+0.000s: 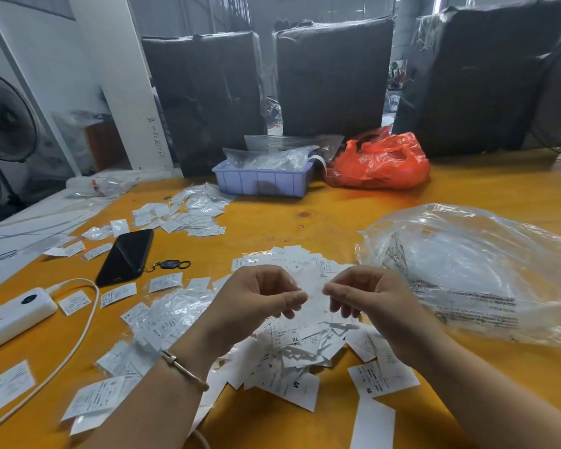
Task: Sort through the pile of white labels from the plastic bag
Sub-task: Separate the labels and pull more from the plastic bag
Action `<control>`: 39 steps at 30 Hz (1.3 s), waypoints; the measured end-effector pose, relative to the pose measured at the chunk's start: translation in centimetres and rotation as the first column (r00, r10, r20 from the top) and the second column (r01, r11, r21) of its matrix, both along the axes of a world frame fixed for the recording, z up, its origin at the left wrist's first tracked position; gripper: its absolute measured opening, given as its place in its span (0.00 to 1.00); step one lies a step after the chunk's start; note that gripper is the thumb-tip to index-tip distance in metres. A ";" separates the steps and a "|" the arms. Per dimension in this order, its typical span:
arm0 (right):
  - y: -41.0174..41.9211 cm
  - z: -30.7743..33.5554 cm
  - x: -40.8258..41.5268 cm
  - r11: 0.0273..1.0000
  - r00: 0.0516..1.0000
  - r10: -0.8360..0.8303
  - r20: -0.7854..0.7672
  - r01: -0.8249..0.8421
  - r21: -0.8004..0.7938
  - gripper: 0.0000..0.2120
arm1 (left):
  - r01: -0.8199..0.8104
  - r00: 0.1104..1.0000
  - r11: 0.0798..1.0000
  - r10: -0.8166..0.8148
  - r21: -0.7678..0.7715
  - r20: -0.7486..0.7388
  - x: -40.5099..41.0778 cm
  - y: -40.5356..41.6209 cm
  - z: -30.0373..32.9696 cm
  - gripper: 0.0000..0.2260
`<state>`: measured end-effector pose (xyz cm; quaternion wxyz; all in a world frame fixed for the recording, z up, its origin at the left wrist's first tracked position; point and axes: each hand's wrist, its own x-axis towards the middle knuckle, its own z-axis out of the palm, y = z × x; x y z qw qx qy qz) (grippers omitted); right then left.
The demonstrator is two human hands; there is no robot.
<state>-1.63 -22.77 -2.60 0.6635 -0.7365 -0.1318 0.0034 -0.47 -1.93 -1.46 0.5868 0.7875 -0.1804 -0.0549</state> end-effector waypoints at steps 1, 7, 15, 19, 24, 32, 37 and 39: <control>-0.1 0.0 0.1 1.000 1.000 -0.019 -0.009 0.018 -0.007 0.07 | -0.016 1.000 1.000 0.016 -0.005 0.001 0.1 0.0 -0.1 0.05; 0.5 -0.1 -0.2 0.987 0.977 0.144 -0.155 -0.153 -0.048 0.17 | -0.001 0.998 0.994 -0.006 -0.114 -0.061 -0.2 -0.2 0.1 0.05; 1.0 -0.2 -0.6 0.997 0.988 0.043 0.150 -0.032 -0.069 0.02 | 0.094 0.988 0.994 -0.087 0.050 -0.127 -0.3 -0.2 0.4 0.14; 1.6 -0.8 -0.6 0.970 0.930 -0.065 0.362 0.144 -0.196 0.05 | 0.127 0.988 0.966 -0.102 0.227 -0.119 -0.5 -0.4 0.2 0.10; 0.4 -1.2 0.5 0.856 0.917 -0.057 0.394 0.248 -0.454 0.08 | -0.162 0.982 0.986 0.157 -0.038 -0.103 0.2 0.4 0.6 0.02; 2.1 -1.6 0.2 0.683 0.910 0.191 0.367 0.146 -0.716 0.27 | -0.281 0.956 0.946 0.262 -0.160 -0.131 0.4 0.8 0.4 0.03; 3.3 -2.0 0.0 0.518 0.890 0.297 0.347 0.155 -0.841 0.22 | -0.303 0.952 0.929 0.285 -0.212 -0.112 0.6 0.8 0.3 0.05; 3.4 -2.1 -0.1 0.525 0.883 0.306 0.356 0.156 -0.837 0.20 | -0.283 0.958 0.931 0.262 -0.231 -0.117 0.6 0.9 0.4 0.04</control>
